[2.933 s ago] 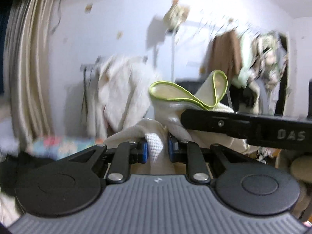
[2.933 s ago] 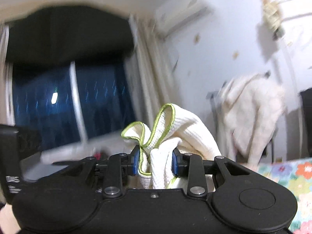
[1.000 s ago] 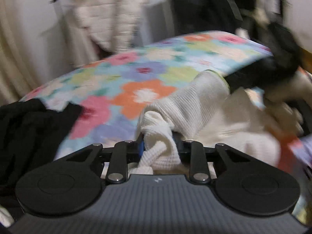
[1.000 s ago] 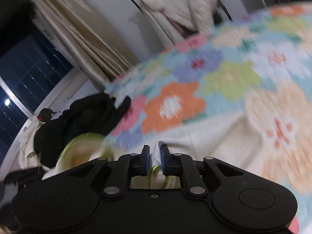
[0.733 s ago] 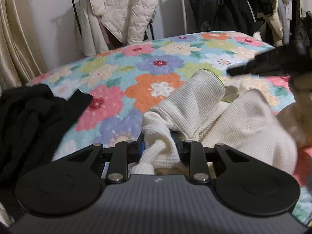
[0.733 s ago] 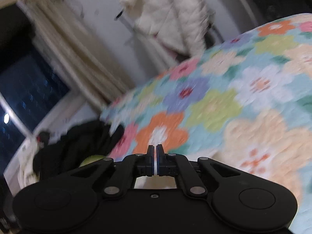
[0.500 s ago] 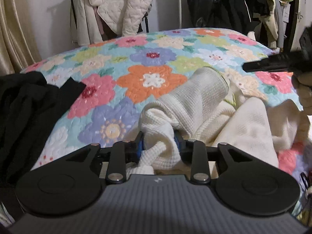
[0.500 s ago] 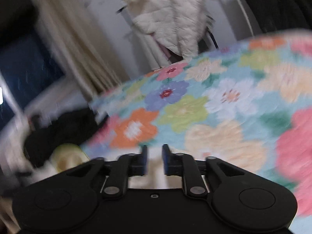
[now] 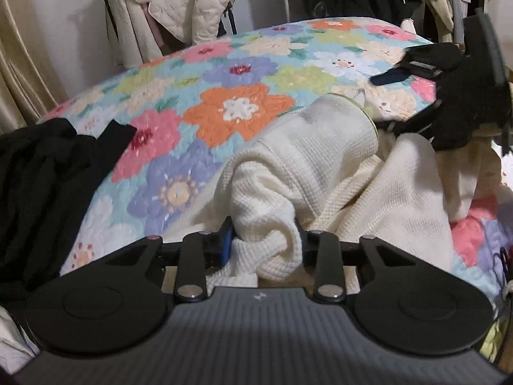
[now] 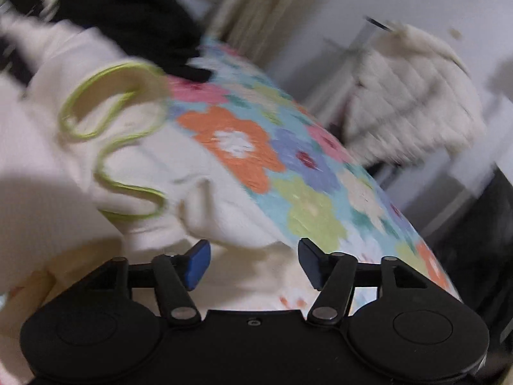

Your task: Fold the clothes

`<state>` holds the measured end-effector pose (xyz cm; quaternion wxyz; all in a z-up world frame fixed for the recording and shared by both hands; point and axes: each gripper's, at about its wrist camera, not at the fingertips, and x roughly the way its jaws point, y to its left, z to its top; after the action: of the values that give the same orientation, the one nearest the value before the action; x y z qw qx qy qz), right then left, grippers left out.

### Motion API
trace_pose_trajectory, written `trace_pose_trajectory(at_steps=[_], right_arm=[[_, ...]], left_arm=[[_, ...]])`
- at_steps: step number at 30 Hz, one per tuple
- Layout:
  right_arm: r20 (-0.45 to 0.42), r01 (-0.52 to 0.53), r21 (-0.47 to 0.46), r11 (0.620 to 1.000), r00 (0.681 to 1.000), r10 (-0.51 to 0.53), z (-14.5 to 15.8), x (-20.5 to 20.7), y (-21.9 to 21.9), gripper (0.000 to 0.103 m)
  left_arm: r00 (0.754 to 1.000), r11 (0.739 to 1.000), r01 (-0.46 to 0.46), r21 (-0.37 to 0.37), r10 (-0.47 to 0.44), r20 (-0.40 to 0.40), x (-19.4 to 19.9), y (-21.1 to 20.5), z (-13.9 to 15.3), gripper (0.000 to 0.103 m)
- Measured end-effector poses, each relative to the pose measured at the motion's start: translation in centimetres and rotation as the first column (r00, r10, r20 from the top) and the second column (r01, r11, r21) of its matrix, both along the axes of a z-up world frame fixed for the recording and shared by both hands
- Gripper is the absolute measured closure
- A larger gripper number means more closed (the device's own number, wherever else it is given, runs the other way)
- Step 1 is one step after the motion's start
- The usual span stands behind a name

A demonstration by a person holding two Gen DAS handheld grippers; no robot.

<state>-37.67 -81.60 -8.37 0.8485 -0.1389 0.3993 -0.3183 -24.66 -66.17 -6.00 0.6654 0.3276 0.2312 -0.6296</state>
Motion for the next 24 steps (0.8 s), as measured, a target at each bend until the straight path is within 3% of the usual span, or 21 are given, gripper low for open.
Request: trace_pose_trajectory(at_steps=[2,4,6,8,10,14,16,18,24], right_arm=[[-0.016,-0.005,0.029,1.000,1.000,0.005,-0.6,1.2,-0.6,0.031],[-0.031,0.054,0.064,0.996,0.998,-0.052,-0.3,3.4,-0.7,0.047],[0.018,0.037,0.109,0.993,0.999,-0.039,0.8,4.7,0.6,0.092],[0.122,0.072,0.186,0.980,0.988,-0.096,2.1,4.5,1.1,0.093],[0.239,0.107,0.247,0.963,0.956,-0.168,3.5,3.5,1.6,0.094],[0.458,0.110,0.335,0.936,0.849,-0.264,6.9,1.1,3.0,0.095],[0.548,0.067,0.350,0.934,0.794,-0.262,8.5,0.3,4.0,0.095],[0.593,0.037,0.353,0.935,0.764,-0.254,9.9,-0.2,5.3,0.095],[0.636,-0.013,0.283,0.959,0.751,-0.178,15.0,-1.7,9.8,0.095]], left_arm=[[1.000,1.000,-0.006,-0.002,0.006,0.009,0.1,0.2,-0.2,0.073],[0.999,1.000,-0.003,-0.006,0.003,0.036,0.1,0.6,-0.4,0.073],[0.998,1.000,-0.018,-0.019,0.019,0.053,0.0,1.2,-0.2,0.074],[0.997,0.998,-0.048,-0.031,0.050,0.059,0.1,1.8,0.3,0.076],[0.994,0.996,-0.068,-0.057,0.072,0.086,0.3,2.7,1.2,0.078],[0.950,0.983,-0.095,-0.157,0.136,0.280,0.4,4.9,3.6,0.079],[0.942,0.974,-0.111,-0.196,0.166,0.293,0.7,6.2,5.0,0.079],[0.935,0.962,-0.134,-0.239,0.203,0.291,0.8,7.5,6.4,0.080],[0.913,0.904,-0.193,-0.381,0.308,0.269,0.4,11.2,10.3,0.080]])
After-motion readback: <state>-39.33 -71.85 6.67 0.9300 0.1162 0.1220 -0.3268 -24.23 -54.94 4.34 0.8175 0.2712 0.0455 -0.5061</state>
